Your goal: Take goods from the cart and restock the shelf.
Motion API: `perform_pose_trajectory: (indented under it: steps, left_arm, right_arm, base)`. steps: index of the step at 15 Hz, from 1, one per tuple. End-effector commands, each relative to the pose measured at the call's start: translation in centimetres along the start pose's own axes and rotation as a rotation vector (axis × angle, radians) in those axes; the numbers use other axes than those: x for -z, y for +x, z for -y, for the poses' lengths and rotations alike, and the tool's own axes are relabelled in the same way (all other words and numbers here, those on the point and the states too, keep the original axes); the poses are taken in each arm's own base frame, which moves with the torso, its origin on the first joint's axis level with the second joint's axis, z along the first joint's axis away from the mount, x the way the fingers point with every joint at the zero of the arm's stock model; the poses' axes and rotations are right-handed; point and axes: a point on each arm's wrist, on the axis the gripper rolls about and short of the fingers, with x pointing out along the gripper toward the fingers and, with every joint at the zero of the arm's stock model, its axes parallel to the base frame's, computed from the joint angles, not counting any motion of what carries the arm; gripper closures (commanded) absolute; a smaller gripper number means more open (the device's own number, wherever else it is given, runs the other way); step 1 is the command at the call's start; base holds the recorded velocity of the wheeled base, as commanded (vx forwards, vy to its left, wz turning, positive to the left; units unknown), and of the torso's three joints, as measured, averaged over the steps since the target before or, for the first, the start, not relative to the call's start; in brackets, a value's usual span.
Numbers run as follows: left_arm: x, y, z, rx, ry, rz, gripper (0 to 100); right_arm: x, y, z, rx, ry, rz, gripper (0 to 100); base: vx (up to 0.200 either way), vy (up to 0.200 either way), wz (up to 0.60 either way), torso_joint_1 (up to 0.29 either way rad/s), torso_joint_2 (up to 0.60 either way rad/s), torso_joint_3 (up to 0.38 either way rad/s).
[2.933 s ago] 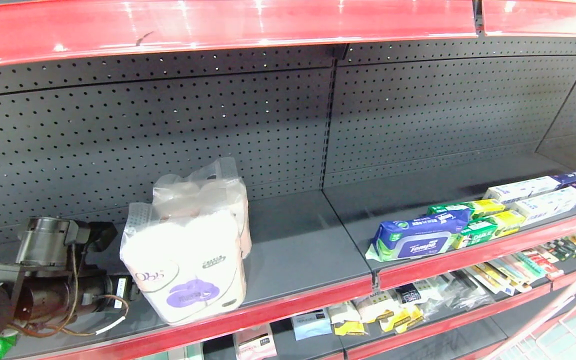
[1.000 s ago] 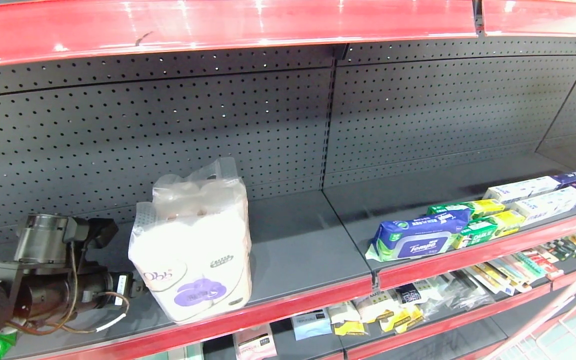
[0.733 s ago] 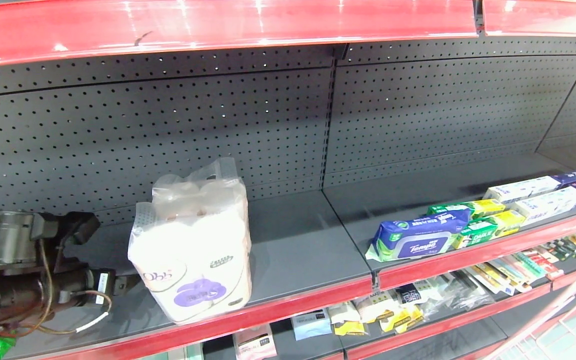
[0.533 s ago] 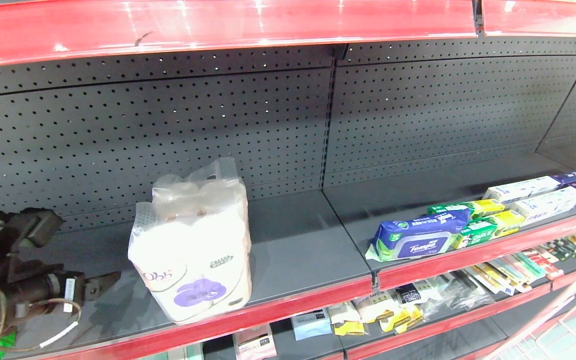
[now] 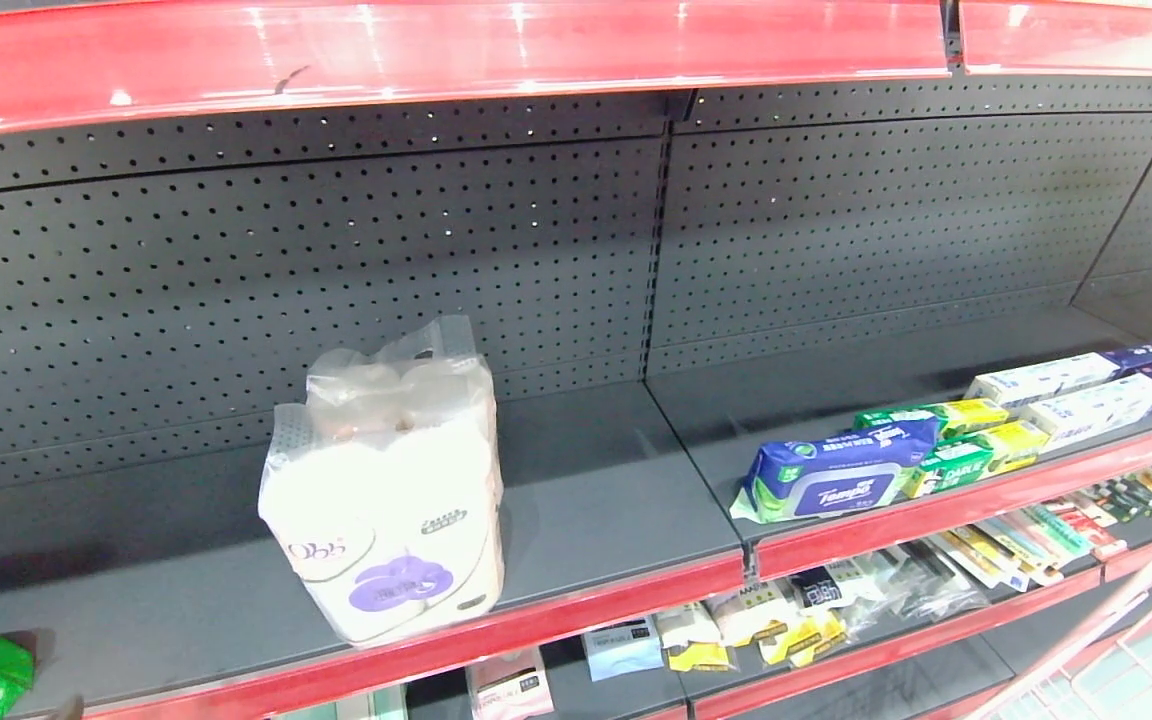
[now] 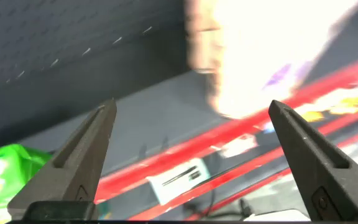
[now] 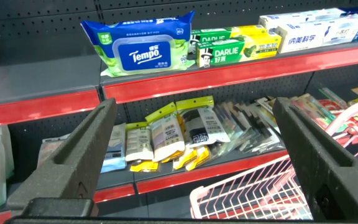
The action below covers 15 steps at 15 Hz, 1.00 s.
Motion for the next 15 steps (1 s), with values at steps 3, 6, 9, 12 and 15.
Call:
perform_pose_trajectory:
  steps: [3, 6, 9, 12, 15]
  left_arm:
    - [4.2, -4.4, 1.5, -0.028, 0.005, 0.196, 0]
    - [5.2, -3.7, 1.3, -0.115, 0.011, 0.155, 0]
    - [7.0, -2.4, 1.1, -0.170, 0.010, 0.122, 0]
    - [8.1, -1.1, 1.0, -0.157, -0.009, 0.227, 0]
    - [8.4, -1.5, 1.2, -0.089, -0.001, 0.270, 0]
  right_arm:
    - [0.0, 0.0, 0.0, 0.000, 0.000, -0.001, 0]
    - [0.0, 0.0, 0.0, 0.000, 0.000, -0.001, 0]
    - [0.0, 0.0, 0.0, 0.000, 0.000, -0.001, 0]
    - [0.0, 0.0, 0.0, 0.000, 0.000, -0.003, 0]
    - [0.0, 0.0, 0.0, 0.000, 0.000, -0.001, 0]
  base:
    - [0.000, 0.000, 0.00, 0.000, 0.00, 0.000]
    - [0.000, 0.000, 0.00, 0.000, 0.00, 0.000]
    - [0.000, 0.000, 0.00, 0.000, 0.00, 0.000]
    - [0.000, 0.000, 0.00, 0.000, 0.00, 0.000]
    - [0.000, 0.000, 0.00, 0.000, 0.00, 0.000]
